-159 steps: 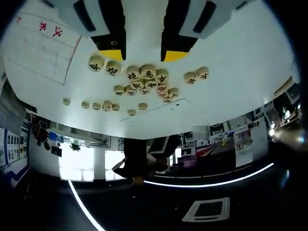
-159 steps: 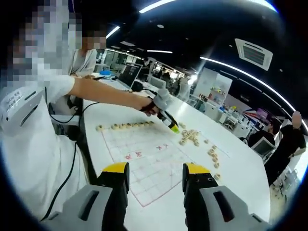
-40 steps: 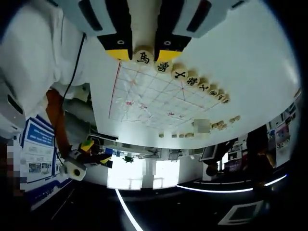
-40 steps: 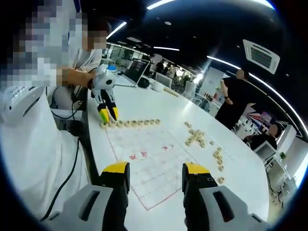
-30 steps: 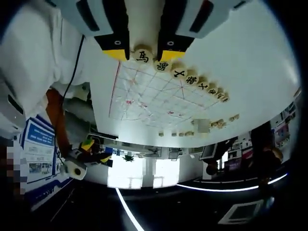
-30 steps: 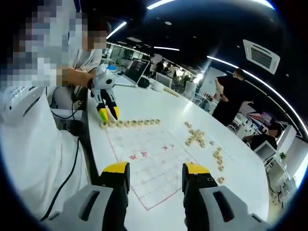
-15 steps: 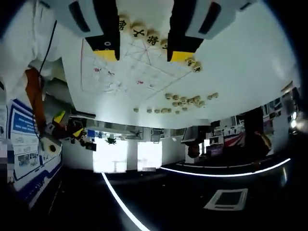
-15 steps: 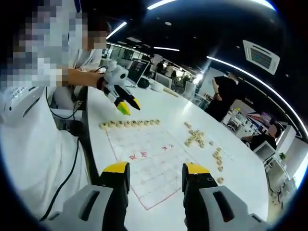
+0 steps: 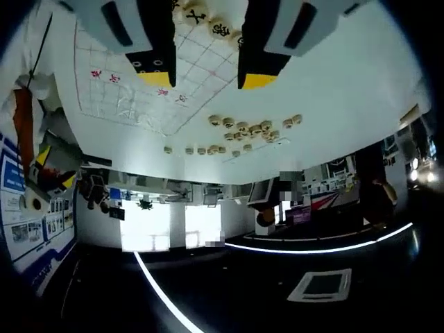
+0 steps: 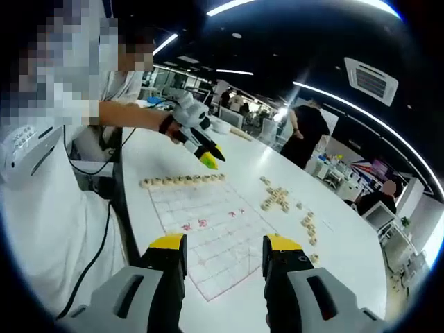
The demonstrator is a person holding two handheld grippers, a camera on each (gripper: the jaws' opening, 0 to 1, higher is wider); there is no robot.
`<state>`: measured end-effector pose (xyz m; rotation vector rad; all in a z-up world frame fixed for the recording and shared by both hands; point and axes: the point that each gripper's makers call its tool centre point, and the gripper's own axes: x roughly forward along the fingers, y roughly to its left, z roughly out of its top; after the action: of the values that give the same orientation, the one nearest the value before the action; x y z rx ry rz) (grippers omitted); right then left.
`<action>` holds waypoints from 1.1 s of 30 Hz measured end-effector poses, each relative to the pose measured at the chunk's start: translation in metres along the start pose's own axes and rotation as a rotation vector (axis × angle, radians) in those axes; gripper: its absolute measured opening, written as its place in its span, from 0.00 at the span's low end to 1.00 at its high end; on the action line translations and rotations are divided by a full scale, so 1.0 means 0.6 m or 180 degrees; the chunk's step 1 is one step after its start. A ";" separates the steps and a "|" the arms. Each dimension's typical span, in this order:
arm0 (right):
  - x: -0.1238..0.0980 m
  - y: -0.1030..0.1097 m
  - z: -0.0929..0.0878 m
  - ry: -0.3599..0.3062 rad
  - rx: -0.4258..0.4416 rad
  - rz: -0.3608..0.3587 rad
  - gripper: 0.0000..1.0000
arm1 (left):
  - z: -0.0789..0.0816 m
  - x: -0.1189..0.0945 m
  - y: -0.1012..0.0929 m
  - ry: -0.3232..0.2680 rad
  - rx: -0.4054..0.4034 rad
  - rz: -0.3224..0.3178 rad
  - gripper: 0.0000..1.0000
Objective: Pick up the chess pieces one by one and place each piece onto its starting position on the chessboard, setting the pieces on their correct points until all the chess pieces are arranged in the starting layout
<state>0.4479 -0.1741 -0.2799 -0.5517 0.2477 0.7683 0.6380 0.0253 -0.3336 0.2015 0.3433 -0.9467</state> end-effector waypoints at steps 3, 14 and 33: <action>-0.002 -0.003 0.000 -0.0003 0.0010 -0.0019 0.44 | 0.005 0.024 0.007 0.0017 -0.0015 0.0019 0.36; -0.012 -0.014 -0.002 -0.0025 0.0059 -0.0092 0.44 | 0.005 0.124 0.060 0.0144 0.0006 0.0269 0.31; -0.018 -0.022 -0.001 -0.0060 0.0082 -0.0134 0.44 | -0.012 0.281 0.138 0.0317 -0.0211 0.0589 0.30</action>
<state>0.4501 -0.1885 -0.2710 -0.5237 0.2276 0.7283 0.7947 -0.0526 -0.4018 0.2164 0.4397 -0.7431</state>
